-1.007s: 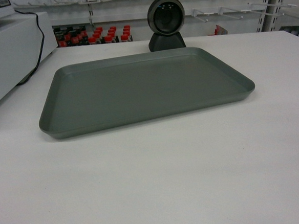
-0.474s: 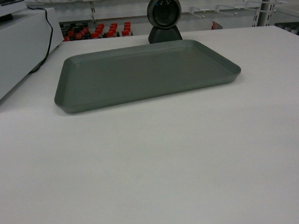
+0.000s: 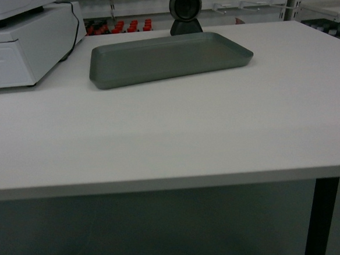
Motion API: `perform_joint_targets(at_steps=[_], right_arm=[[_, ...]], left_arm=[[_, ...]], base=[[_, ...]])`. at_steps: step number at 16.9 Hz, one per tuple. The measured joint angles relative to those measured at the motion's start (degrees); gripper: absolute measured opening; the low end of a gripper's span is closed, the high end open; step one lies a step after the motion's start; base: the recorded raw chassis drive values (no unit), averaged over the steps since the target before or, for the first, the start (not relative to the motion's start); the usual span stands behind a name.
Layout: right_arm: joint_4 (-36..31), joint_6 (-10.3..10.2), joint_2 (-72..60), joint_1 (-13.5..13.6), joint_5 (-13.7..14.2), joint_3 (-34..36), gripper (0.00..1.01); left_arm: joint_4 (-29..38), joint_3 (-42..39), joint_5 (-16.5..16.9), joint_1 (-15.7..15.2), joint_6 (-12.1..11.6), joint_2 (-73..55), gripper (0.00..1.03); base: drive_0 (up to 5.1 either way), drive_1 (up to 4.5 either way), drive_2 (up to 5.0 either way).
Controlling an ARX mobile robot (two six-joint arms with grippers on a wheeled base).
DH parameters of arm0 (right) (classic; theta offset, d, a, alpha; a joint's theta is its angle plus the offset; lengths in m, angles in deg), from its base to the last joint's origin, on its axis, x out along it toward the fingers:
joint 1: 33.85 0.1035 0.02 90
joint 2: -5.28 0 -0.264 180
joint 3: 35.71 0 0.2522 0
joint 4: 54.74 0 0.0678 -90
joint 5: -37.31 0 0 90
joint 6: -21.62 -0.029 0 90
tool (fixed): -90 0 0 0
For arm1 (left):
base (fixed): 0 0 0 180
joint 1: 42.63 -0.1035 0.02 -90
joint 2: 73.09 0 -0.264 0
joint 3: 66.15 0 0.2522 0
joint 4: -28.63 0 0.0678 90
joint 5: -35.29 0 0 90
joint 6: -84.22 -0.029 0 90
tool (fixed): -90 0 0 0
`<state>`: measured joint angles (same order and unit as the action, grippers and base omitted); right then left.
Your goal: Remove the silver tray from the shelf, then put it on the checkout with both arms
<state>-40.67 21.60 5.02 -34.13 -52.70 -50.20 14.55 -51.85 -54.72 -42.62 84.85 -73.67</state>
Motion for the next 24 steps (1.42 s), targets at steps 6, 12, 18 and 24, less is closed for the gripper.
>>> perform_joint_targets(at_steps=[6, 12, 18, 24], right_arm=[[-0.2, 0.0, 0.0, 0.0, 0.0, 0.0, 0.98], [-0.3, 0.0, 0.0, 0.0, 0.0, 0.0, 0.98], [-0.1, 0.0, 0.0, 0.0, 0.0, 0.0, 0.98], [-0.1, 0.1, 0.0, 0.0, 0.0, 0.0, 0.98]], left_arm=[[0.1, 0.0, 0.0, 0.0, 0.0, 0.0, 0.98], [0.3, 0.0, 0.0, 0.0, 0.0, 0.0, 0.98], [0.2, 0.0, 0.0, 0.0, 0.0, 0.0, 0.98], [0.1, 0.0, 0.0, 0.0, 0.0, 0.0, 0.98]], base=[[0.0, -1.34, 1.3], [0.0, 0.0, 0.0], [0.0, 0.0, 0.0], [0.0, 0.0, 0.0]])
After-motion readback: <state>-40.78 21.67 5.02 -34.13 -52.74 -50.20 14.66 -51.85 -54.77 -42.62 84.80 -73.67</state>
